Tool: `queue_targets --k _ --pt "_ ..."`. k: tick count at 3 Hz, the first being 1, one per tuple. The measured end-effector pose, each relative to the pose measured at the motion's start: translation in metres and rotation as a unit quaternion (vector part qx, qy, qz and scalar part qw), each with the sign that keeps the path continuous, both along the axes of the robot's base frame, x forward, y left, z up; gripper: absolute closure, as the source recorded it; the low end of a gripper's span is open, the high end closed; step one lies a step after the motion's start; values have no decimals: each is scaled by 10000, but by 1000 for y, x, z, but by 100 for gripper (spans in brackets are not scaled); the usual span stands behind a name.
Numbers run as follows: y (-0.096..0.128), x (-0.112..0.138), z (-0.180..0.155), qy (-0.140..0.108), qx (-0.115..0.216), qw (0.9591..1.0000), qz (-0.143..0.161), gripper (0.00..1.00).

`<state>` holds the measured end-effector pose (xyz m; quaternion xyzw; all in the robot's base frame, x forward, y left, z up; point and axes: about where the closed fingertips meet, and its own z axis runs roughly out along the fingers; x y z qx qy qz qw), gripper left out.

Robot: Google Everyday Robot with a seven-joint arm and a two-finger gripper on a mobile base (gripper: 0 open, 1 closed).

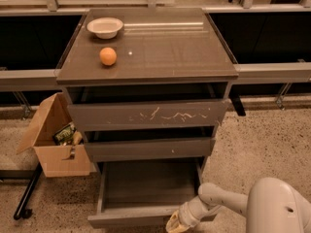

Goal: Close bottom drawer

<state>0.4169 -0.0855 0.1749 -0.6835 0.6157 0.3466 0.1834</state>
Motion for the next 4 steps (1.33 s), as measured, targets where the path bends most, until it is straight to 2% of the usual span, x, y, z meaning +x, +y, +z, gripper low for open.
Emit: queue_targets --k 1,2,4 --pt "0 -1 0 -9 -10 10000 -15 100" --pt "0 -1 0 -9 -10 10000 -15 82" --pt "0 -1 0 -9 -10 10000 -15 35"
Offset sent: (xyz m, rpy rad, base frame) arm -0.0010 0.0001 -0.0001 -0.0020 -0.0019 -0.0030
